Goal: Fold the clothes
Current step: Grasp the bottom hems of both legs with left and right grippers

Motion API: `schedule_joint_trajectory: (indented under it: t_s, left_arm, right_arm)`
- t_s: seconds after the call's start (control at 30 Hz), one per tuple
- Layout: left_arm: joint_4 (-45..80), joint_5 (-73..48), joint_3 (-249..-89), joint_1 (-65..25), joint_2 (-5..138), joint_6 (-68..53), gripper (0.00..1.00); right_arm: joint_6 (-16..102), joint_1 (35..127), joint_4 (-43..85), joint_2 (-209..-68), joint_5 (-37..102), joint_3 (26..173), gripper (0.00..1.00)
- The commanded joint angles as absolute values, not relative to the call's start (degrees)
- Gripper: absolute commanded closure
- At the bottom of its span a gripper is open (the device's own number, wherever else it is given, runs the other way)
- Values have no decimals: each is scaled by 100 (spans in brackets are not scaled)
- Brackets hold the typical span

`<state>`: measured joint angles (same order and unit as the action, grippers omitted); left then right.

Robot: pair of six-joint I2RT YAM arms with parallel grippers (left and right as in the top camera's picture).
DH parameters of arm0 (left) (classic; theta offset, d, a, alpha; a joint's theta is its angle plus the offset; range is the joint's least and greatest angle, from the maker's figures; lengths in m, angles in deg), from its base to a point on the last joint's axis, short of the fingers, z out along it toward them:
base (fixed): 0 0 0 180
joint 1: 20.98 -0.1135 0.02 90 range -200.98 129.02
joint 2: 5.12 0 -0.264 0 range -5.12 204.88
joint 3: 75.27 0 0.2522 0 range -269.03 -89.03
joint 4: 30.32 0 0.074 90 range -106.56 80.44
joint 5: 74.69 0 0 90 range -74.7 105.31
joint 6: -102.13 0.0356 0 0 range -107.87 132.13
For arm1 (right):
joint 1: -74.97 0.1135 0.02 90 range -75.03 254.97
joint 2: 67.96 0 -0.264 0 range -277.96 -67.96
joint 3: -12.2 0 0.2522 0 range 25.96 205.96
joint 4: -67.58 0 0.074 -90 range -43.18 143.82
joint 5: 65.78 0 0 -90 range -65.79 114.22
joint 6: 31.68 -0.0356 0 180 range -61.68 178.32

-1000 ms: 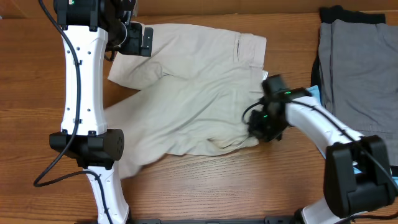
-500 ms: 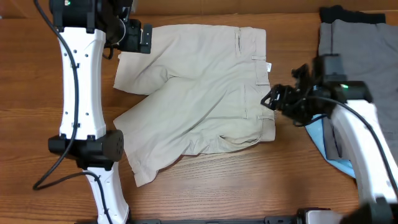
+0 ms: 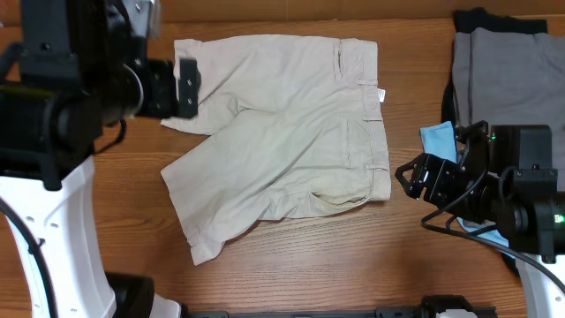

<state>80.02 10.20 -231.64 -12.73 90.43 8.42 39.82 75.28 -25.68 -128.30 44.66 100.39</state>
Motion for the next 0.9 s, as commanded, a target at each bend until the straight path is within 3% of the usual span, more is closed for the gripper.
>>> schedule_joint_trajectory:
  t_s: [0.0,0.33,0.53,0.7,0.8,0.87]
  left_arm:
    - [8024,1357,-21924,-1115,9008,349,0]
    - [7147,1363,-18569,-1109,8995,-344,0]
    - [6142,1407,-16657,-1120,8147,-1463,0]
    - [5641,1352,-15562,-1117,7305,-2174,3]
    - [5580,1171,-14911,-1117,7198,-2467,8]
    - [5580,976,-14720,-1117,7198,-2567,21]
  right_arm:
    - [3700,7765,-2481,-12819,4329,9818,18]
    - [2653,8503,-1047,-12961,3789,7854,22]
    - [2651,8503,896,-14613,3723,7128,28]
    - [2502,8488,1683,-15724,3583,7128,33]
    - [2502,8486,1864,-15971,3559,7128,52]
    - [2504,8486,1936,-15971,3559,7128,65]
